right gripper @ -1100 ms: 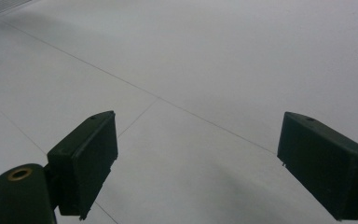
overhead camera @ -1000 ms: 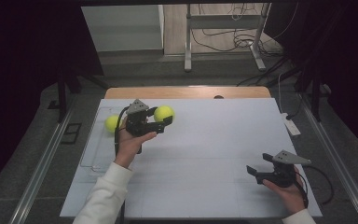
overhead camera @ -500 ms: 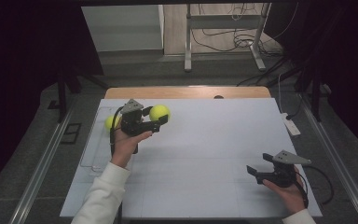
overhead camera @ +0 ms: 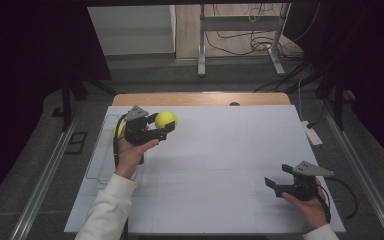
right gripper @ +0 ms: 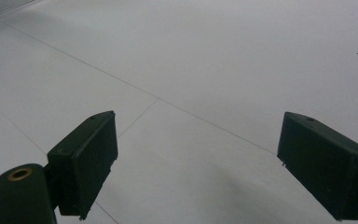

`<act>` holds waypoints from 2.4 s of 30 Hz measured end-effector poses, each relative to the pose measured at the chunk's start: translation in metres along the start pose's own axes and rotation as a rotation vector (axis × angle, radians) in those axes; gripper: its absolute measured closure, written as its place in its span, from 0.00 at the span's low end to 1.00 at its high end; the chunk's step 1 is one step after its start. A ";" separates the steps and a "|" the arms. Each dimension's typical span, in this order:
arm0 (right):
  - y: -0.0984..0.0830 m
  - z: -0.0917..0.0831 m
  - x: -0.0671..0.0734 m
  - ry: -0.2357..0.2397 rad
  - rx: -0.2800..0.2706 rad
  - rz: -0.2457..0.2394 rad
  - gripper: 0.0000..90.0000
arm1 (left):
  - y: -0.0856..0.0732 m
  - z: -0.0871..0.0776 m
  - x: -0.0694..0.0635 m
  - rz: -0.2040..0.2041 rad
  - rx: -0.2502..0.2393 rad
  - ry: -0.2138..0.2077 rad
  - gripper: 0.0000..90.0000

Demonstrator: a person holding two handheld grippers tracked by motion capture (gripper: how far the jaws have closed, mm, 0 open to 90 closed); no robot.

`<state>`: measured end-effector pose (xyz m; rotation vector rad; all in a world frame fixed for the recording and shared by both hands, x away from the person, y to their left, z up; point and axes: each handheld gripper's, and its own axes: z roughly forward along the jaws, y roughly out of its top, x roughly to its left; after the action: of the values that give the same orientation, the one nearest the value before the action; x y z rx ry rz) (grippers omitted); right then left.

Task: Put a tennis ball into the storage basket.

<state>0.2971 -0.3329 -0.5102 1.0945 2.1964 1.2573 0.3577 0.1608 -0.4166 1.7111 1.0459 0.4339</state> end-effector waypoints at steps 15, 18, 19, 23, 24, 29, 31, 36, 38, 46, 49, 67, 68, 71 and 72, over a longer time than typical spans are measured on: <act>0.000 0.001 0.001 -0.001 0.002 -0.003 0.14 | -0.001 -0.012 0.018 -0.014 0.001 0.084 0.30; 0.000 0.000 0.000 -0.001 0.002 -0.003 0.14 | -0.003 -0.015 0.024 -0.020 0.001 0.105 0.30; 0.000 0.000 0.000 -0.001 0.002 -0.003 0.14 | -0.003 -0.015 0.024 -0.020 0.001 0.105 0.30; 0.000 0.000 0.001 0.000 0.001 -0.003 0.14 | -0.005 -0.019 0.031 -0.034 0.002 0.126 0.30; 0.000 0.000 0.001 0.001 0.001 -0.003 0.14 | -0.005 -0.020 0.033 -0.036 0.002 0.132 0.30; 0.000 0.000 0.000 0.001 0.001 -0.003 0.14 | -0.007 -0.025 0.038 -0.042 0.000 0.148 0.30; 0.000 0.000 0.000 0.001 0.002 -0.004 0.14 | -0.007 -0.026 0.039 -0.043 0.001 0.150 0.30; 0.000 0.000 0.001 0.000 0.002 -0.004 0.14 | -0.008 -0.029 0.042 -0.047 0.001 0.161 0.30; 0.000 0.000 0.001 0.000 0.002 -0.004 0.14 | -0.009 -0.031 0.043 -0.050 0.001 0.165 0.30; 0.000 0.000 0.000 0.000 0.002 -0.003 0.14 | -0.011 -0.036 0.050 -0.063 0.002 0.182 0.30; 0.000 0.000 0.001 0.000 0.002 -0.004 0.14 | -0.013 -0.039 0.050 -0.064 0.006 0.186 0.30; 0.000 0.000 0.000 0.000 0.002 -0.002 0.14 | -0.018 -0.049 0.058 -0.069 0.016 0.233 0.30; 0.000 0.000 0.000 -0.001 0.002 -0.002 0.14 | -0.018 -0.049 0.059 -0.069 0.018 0.235 0.30; 0.000 0.001 0.000 0.000 0.003 -0.002 0.14 | -0.019 -0.050 0.060 -0.070 0.019 0.238 0.30; 0.000 0.001 0.000 0.000 0.003 -0.002 0.14 | -0.019 -0.051 0.060 -0.071 0.020 0.241 0.30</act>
<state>0.2975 -0.3321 -0.5104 1.0936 2.1999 1.2532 0.3464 0.2407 -0.4253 1.6619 1.2833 0.5962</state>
